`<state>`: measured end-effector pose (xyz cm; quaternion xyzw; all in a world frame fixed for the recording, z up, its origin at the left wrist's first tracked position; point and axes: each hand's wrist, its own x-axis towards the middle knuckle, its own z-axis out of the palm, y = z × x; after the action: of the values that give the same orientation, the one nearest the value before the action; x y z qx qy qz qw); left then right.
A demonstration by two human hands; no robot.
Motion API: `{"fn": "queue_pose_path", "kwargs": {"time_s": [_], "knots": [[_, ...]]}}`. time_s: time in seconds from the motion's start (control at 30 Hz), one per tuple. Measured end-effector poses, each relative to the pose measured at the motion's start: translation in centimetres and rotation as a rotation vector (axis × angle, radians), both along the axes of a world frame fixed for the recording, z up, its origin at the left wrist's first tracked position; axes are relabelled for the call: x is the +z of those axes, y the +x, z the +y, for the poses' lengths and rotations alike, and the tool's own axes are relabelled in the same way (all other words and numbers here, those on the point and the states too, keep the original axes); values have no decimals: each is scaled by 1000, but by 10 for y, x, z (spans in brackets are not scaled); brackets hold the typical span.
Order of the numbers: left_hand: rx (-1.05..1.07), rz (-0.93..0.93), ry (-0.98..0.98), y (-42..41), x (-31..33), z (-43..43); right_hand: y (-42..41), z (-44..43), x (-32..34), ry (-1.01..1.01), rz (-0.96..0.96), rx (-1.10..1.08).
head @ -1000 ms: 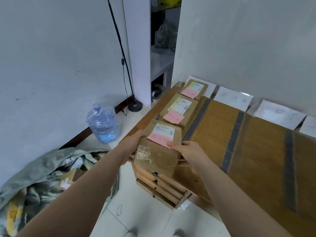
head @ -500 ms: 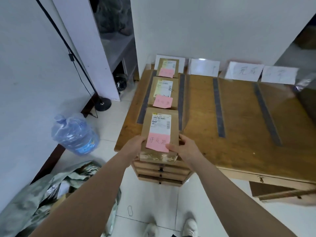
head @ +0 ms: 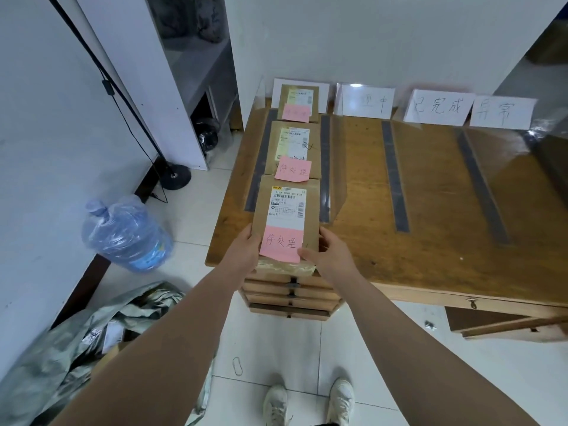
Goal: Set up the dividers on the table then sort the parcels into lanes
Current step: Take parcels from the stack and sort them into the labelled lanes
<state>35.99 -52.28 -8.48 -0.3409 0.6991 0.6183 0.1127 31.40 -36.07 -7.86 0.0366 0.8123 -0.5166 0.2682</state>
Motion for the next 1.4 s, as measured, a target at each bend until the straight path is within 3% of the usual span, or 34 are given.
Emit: {"fn": "queue_pose_path", "kwargs": {"time_s": [0.3,0.47,0.63,0.93,1.4], "knots": [[-189,96,-465,0,35,-3,-5,12,40,250,250,106],[-381,279,-848,-6,82,10,-14,43,85,420,456,175],[-501,470,-1070,-20,131,61,-19,96,121,566,632,135],[-700,651,-1163,-66,188,203,-22,246,169,769,736,-44],[-828,895,-971,-151,222,522,-39,557,221,893,673,-302]]}}
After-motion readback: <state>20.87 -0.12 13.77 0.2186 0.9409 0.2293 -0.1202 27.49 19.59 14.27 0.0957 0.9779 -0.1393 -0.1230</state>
